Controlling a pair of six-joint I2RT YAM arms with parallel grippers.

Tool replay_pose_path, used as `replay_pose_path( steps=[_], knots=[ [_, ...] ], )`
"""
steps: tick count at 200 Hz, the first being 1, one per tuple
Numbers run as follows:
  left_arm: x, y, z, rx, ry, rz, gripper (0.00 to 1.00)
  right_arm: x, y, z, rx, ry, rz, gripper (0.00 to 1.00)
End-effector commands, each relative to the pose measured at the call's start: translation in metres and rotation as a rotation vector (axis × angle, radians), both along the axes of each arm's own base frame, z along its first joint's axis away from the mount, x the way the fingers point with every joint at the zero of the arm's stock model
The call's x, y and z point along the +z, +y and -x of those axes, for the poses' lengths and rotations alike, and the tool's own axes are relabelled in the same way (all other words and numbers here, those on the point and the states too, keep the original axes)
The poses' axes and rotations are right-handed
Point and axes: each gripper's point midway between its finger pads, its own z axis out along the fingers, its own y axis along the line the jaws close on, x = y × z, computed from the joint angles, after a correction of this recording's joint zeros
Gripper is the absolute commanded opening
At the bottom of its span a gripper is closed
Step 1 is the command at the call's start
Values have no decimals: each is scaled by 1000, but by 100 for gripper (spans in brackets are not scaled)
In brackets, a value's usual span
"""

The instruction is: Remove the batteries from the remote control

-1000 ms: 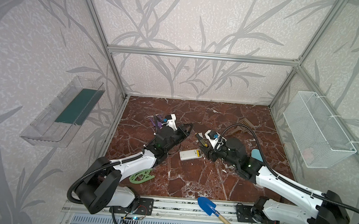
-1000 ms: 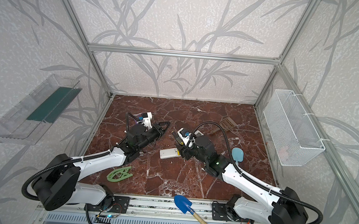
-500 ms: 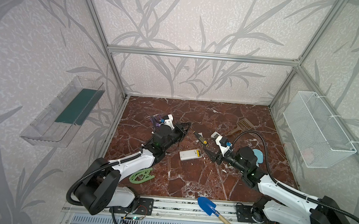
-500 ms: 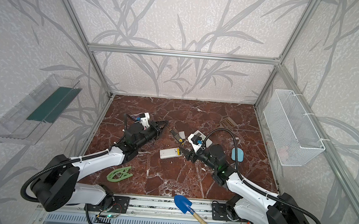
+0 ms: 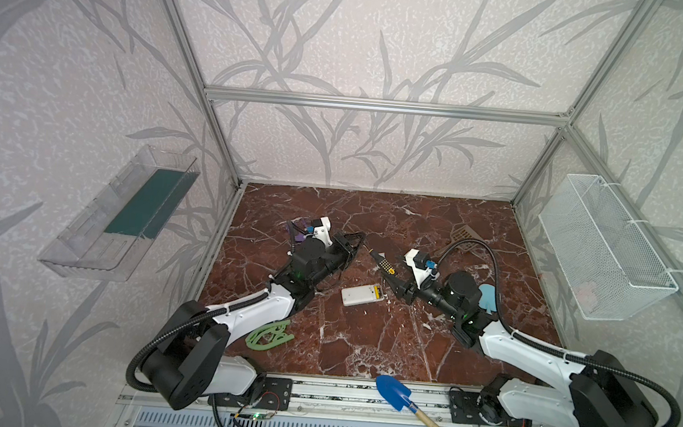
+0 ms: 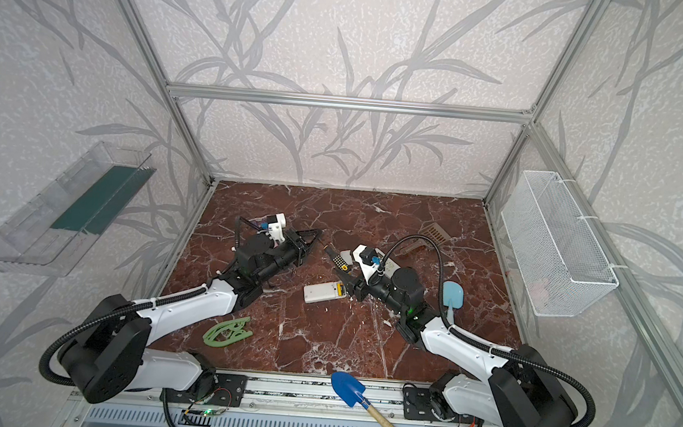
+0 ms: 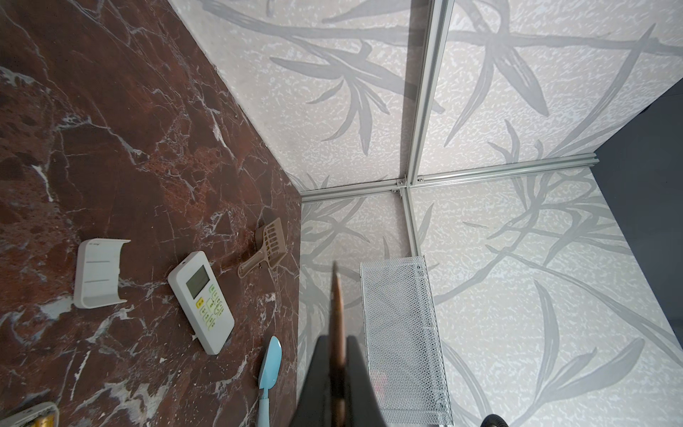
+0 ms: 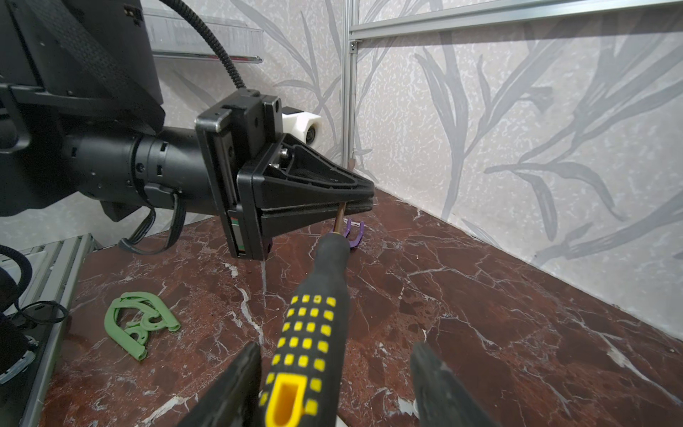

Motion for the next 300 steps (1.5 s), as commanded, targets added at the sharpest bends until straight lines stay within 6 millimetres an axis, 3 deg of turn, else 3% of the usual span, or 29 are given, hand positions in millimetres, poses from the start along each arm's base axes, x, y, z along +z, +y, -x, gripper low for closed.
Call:
replay_pose_path(
  steps=[1,94,156,191,197,227,237,264,300],
  knots=[
    [18,0,1,-10,-39,52,0,24,3,-6,-1,-37,-67,61],
    [13,0,1,-11,-32,51,0,27,12,-11,21,-35,-70,45],
    [9,0,-1,-10,-24,45,0,27,15,-9,46,-41,-63,21],
    [0,3,-2,-2,-11,33,0,20,16,-9,49,-33,5,2],
    [-2,4,-2,-1,-9,29,8,14,15,-9,44,-18,29,0],
    [-7,15,-7,7,-8,-2,63,-8,10,-4,-5,-4,175,0],
    [-9,22,-9,12,-4,-24,76,-14,7,0,-25,-6,211,0],
    [-27,45,-12,43,50,-183,99,-23,-2,11,-63,-9,241,0],
    [-44,83,-2,101,96,-589,100,-34,-16,26,-104,-27,321,0]
  ],
)
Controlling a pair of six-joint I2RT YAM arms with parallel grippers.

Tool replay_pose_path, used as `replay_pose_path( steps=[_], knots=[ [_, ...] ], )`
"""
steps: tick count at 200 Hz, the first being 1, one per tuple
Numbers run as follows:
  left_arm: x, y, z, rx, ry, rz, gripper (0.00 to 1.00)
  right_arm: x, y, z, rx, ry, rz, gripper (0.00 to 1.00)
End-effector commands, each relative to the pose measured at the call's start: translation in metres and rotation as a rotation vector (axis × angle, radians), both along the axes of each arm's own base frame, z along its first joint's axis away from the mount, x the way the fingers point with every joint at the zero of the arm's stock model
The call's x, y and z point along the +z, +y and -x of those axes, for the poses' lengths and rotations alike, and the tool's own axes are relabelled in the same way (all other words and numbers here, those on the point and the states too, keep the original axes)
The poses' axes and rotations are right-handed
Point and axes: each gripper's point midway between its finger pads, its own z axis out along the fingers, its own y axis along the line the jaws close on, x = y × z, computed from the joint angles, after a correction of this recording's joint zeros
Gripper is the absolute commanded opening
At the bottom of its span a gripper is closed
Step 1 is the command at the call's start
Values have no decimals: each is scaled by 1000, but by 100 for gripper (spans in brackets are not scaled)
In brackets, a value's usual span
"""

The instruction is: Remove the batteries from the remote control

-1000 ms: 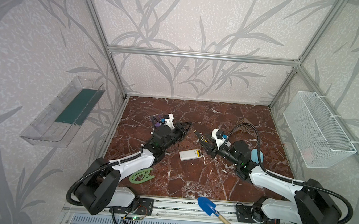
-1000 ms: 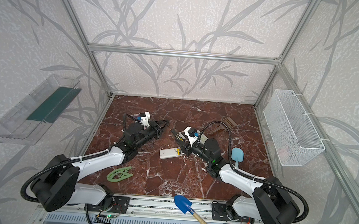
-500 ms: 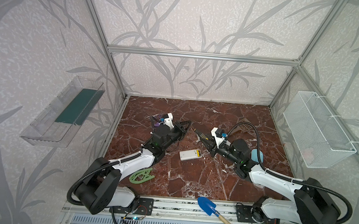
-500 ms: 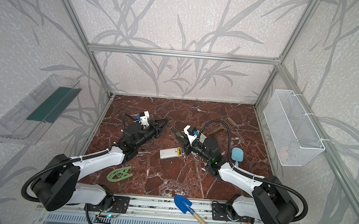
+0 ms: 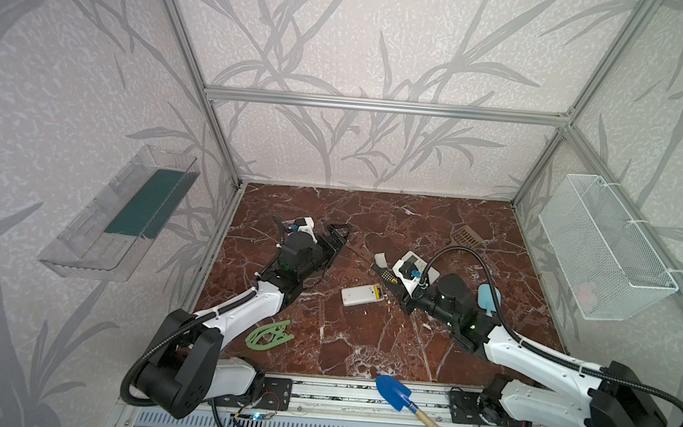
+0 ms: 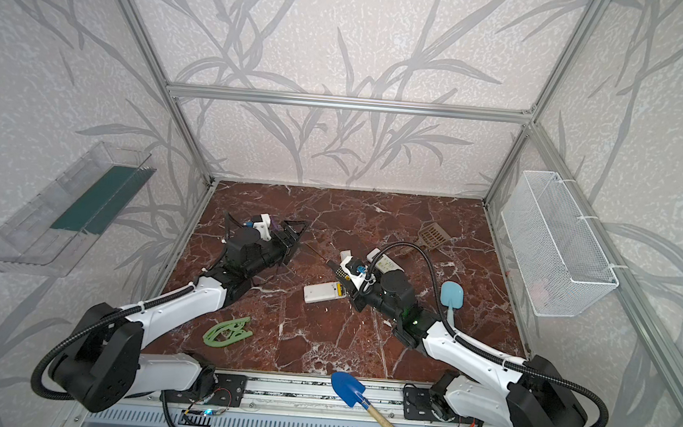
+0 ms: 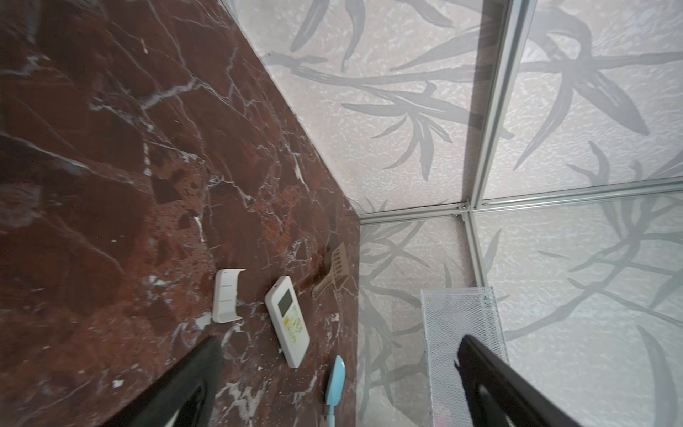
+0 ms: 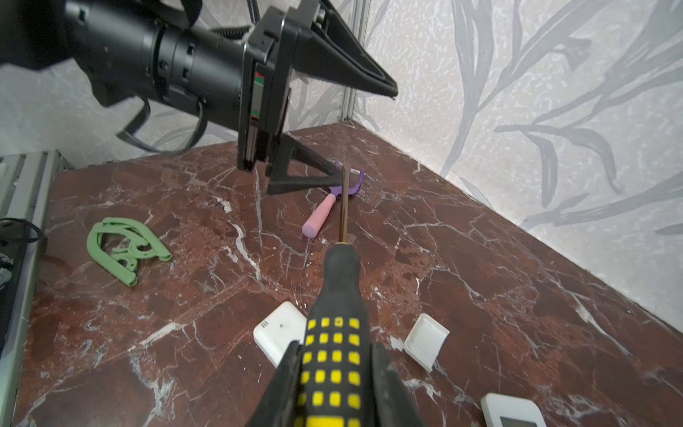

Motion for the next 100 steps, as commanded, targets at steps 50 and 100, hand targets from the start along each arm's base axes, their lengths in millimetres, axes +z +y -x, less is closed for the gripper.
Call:
replay_pose_path(
  steps=[50,100],
  knots=[
    [-6,31,16,-177,-38,-696,100,-11,-33,7,-160,49,153,0],
    [-46,9,29,-514,-124,-1076,100,-27,-48,17,-247,185,267,0]
  ],
)
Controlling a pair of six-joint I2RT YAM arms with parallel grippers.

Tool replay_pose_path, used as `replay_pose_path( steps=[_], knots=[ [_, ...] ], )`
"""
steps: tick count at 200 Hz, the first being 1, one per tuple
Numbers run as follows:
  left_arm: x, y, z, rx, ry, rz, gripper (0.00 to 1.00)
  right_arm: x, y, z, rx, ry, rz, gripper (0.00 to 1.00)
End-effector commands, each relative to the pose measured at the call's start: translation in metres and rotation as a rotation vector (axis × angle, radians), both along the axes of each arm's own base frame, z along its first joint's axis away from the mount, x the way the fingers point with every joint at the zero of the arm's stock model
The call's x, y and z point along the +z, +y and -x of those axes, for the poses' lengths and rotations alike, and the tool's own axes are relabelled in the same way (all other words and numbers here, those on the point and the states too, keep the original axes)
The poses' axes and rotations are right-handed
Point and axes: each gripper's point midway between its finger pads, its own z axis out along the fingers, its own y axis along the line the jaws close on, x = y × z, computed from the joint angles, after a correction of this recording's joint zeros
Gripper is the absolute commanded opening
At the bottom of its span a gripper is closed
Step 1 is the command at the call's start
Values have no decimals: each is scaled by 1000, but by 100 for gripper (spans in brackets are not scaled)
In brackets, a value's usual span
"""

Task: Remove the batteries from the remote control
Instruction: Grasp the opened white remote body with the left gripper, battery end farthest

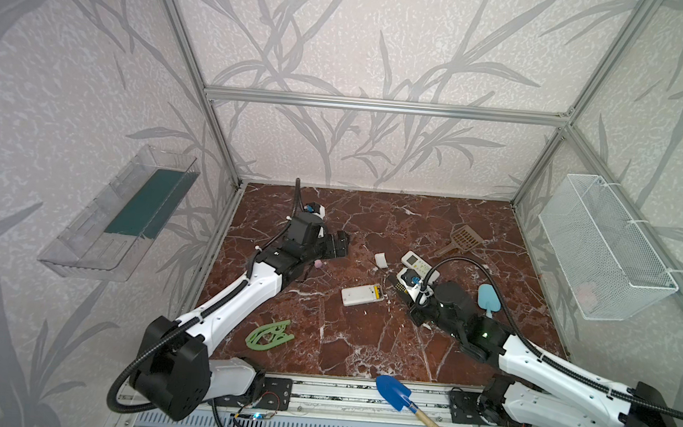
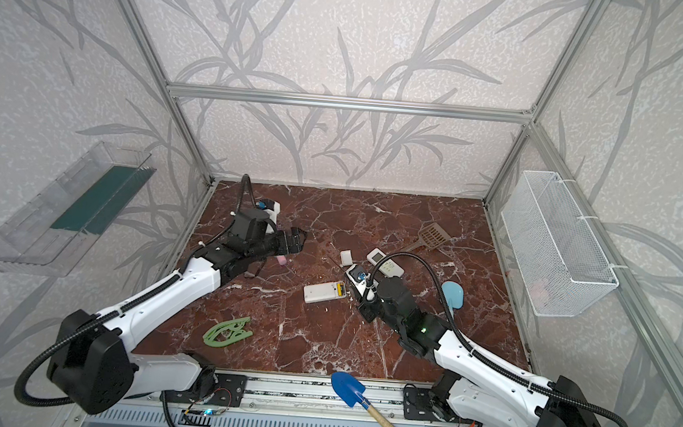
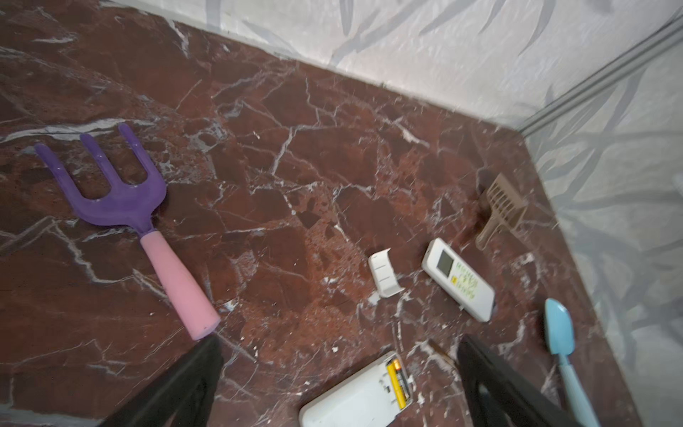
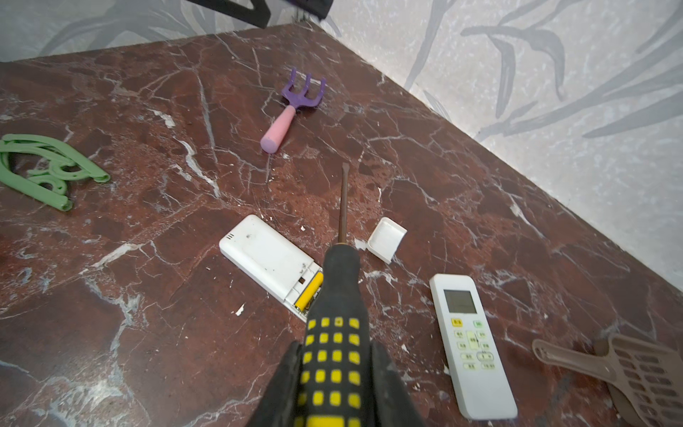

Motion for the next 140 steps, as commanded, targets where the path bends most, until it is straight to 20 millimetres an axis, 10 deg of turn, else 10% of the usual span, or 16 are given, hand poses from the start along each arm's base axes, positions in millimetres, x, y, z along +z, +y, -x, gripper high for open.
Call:
replay_pose_path(
  steps=[1,79,140],
  knots=[
    [-27,-9,23,-254,-7,-279,100,-3,-12,6,-64,55,56,0],
    [-61,-35,74,-937,-160,-684,99,-27,-28,25,-117,203,107,0],
    [-102,-57,108,-1252,-88,-676,95,-28,-27,32,-118,263,96,0]
  ],
)
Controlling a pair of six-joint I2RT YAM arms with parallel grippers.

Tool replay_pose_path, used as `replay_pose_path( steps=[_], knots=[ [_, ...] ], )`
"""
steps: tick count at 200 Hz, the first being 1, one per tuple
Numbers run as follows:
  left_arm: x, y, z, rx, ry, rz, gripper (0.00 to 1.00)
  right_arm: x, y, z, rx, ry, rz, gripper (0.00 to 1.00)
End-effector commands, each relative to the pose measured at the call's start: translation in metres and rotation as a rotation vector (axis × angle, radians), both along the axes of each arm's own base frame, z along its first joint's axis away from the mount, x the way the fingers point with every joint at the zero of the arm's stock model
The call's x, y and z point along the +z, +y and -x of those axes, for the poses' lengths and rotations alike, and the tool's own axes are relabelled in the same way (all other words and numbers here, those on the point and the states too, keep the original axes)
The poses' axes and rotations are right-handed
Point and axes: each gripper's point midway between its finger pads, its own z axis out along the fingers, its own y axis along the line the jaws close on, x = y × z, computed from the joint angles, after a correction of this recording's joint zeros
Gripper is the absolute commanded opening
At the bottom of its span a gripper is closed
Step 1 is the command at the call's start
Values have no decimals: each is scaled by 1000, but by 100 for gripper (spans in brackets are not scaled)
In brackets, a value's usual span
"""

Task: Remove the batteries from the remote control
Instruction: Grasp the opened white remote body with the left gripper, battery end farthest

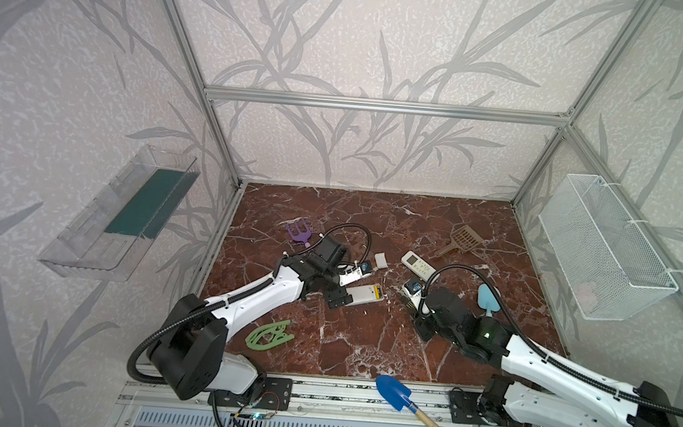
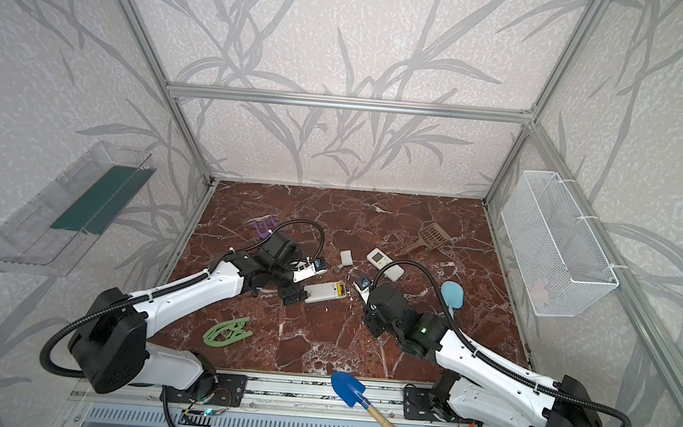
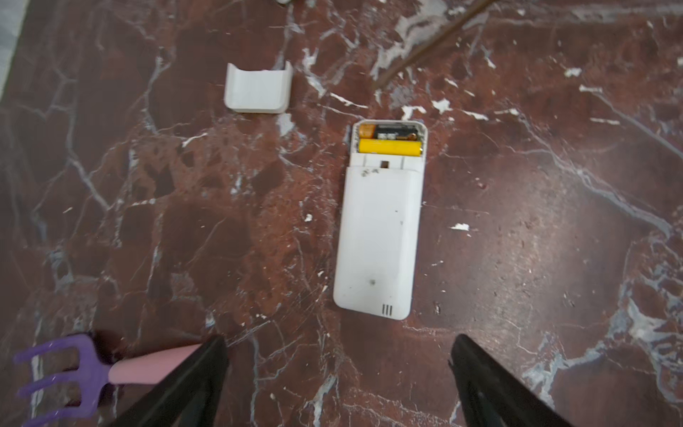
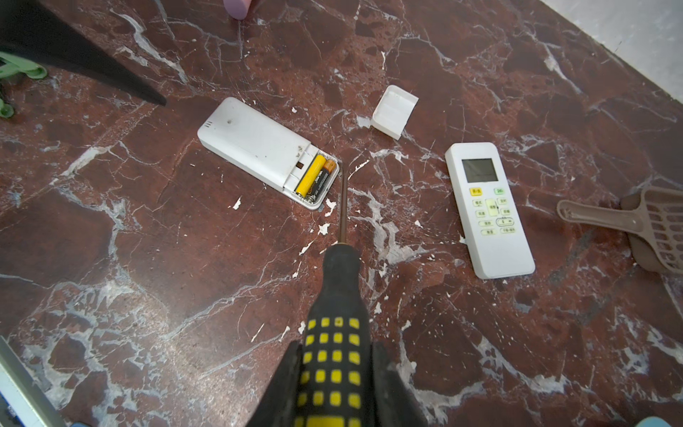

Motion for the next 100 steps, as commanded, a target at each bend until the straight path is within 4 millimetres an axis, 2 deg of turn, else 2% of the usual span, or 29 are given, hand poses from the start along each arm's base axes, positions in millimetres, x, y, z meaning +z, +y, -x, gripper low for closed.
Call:
replay_pose_path(
  steps=[1,50,100],
  knots=[
    [-9,-10,19,-172,56,-31,95,18,6,1,-8,5,-50,0],
    [-35,-17,13,-196,131,-103,88,14,7,5,-7,32,-62,0],
    [-48,-23,-9,-129,104,-131,79,9,9,6,-1,41,-70,0]
  ],
)
